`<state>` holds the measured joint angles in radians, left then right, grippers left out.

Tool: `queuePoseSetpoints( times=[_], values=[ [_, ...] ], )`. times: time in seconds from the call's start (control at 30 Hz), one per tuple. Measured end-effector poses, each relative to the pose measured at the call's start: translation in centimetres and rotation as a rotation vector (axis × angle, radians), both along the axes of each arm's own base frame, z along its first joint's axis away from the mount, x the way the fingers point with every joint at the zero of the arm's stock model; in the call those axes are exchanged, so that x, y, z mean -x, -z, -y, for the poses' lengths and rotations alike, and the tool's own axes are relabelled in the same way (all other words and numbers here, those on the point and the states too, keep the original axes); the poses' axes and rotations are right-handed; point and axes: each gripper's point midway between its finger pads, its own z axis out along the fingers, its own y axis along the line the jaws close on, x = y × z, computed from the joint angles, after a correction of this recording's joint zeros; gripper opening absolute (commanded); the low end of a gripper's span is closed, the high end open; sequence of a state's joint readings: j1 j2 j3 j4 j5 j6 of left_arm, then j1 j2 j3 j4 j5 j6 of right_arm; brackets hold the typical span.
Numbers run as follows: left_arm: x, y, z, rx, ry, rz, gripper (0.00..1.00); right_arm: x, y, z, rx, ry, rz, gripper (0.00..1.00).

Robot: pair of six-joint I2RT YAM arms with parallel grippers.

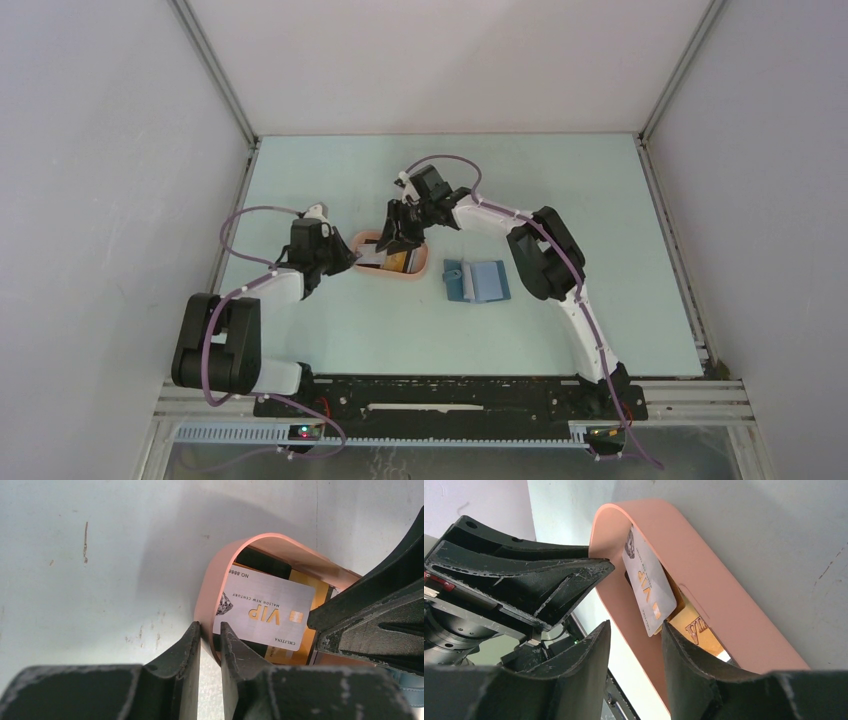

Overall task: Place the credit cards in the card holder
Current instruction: Pick up the credit card from the storage box.

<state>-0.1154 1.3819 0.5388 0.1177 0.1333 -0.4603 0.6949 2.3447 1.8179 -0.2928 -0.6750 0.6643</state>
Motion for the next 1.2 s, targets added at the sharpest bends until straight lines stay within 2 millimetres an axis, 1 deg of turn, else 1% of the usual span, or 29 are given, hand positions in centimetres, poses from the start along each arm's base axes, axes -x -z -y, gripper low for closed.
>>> queuePoseSetpoints(
  times=[0.17, 0.27, 0.7, 0.73, 0.77, 1.0, 1.03, 1.13, 1.2],
  values=[
    [0.0, 0.0, 0.0, 0.002, -0.003, -0.001, 0.22, 0.1, 0.1, 0.1, -0.001, -0.002, -0.003, 0.48],
    [0.0, 0.0, 0.0, 0.002, -0.004, -0.001, 0.22, 0.1, 0.0, 0.0, -0.003, -0.002, -0.001, 0.40],
    [0.0, 0.0, -0.1, 0.006, -0.014, -0.003, 0.22, -0.3, -1.2, -0.5, -0.065, -0.008, -0.008, 0.38],
    [0.0, 0.0, 0.0, 0.011, -0.011, -0.003, 0.23, -0.3, -1.3, -0.6, -0.071, -0.008, -0.005, 0.35],
    [0.0, 0.0, 0.2, 0.019, -0.007, -0.005, 0.23, -0.2, -1.3, -0.7, -0.074, -0.009, -0.005, 0.34],
    [0.3, 0.0, 0.8, 0.047, 0.007, -0.016, 0.22, -0.1, -1.8, -1.2, -0.096, -0.010, -0.010, 0.33],
    [0.3, -0.1, 0.8, 0.049, 0.006, -0.017, 0.22, -0.1, -1.7, -1.1, -0.092, -0.008, -0.009, 0.32],
    [0.4, -0.1, 0.8, 0.052, 0.006, -0.019, 0.22, -0.3, -1.1, -0.9, -0.060, 0.008, -0.004, 0.18],
    [0.4, -0.1, 0.8, 0.052, 0.006, -0.019, 0.22, -0.4, -0.5, -0.5, -0.028, 0.021, -0.002, 0.13]
  ],
)
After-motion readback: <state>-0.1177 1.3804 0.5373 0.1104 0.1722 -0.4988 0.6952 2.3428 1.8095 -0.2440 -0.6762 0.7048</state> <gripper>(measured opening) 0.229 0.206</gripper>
